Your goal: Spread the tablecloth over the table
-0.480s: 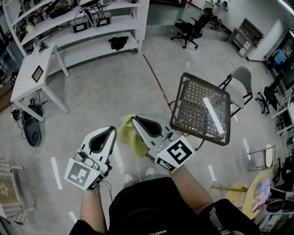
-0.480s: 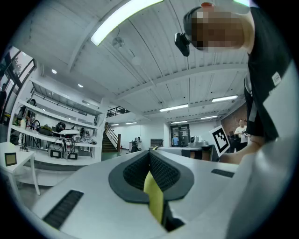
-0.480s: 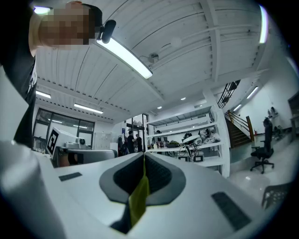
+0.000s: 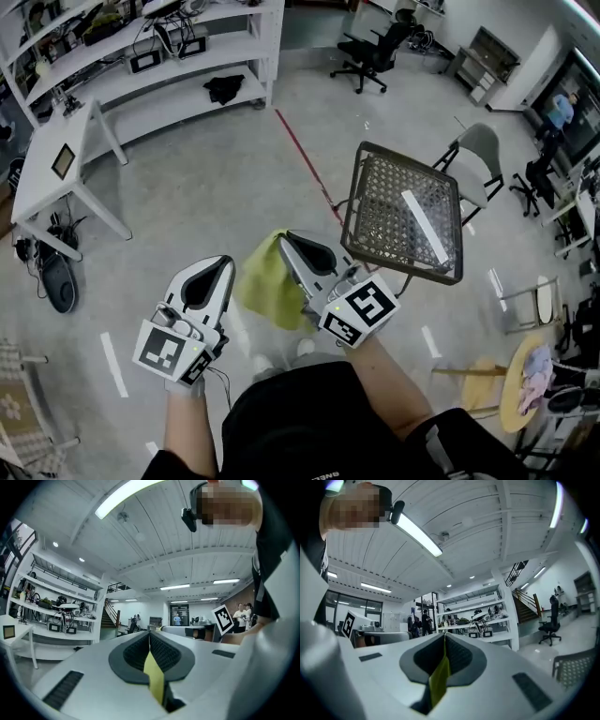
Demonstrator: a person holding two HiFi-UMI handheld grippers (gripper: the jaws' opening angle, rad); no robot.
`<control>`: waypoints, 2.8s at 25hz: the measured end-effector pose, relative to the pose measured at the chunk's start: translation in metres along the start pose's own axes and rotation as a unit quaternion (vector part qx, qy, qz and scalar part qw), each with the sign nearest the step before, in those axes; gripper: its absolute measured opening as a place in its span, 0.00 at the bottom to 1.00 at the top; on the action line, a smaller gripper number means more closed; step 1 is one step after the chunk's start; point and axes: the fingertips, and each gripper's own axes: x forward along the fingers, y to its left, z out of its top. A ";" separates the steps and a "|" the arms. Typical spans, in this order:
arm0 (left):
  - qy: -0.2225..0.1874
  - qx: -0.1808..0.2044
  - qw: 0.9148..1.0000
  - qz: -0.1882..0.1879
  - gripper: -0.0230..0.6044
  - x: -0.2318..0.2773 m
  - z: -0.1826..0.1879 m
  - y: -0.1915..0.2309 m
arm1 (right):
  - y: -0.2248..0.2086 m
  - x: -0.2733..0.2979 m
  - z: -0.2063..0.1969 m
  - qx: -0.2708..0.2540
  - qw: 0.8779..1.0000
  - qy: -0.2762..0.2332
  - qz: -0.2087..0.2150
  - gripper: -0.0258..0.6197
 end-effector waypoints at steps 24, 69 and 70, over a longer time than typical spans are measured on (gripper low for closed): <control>0.022 -0.003 1.000 -0.019 0.06 0.140 -0.024 0.016 | -0.102 0.020 0.003 0.038 0.999 -0.017 0.029 0.06; 0.160 0.064 0.935 -0.310 0.06 0.621 -0.097 0.045 | -0.590 0.043 0.086 0.056 0.979 -0.062 -0.184 0.06; 0.160 0.073 0.934 -0.311 0.06 0.635 -0.093 0.047 | -0.604 0.045 0.090 0.053 0.978 -0.059 -0.192 0.06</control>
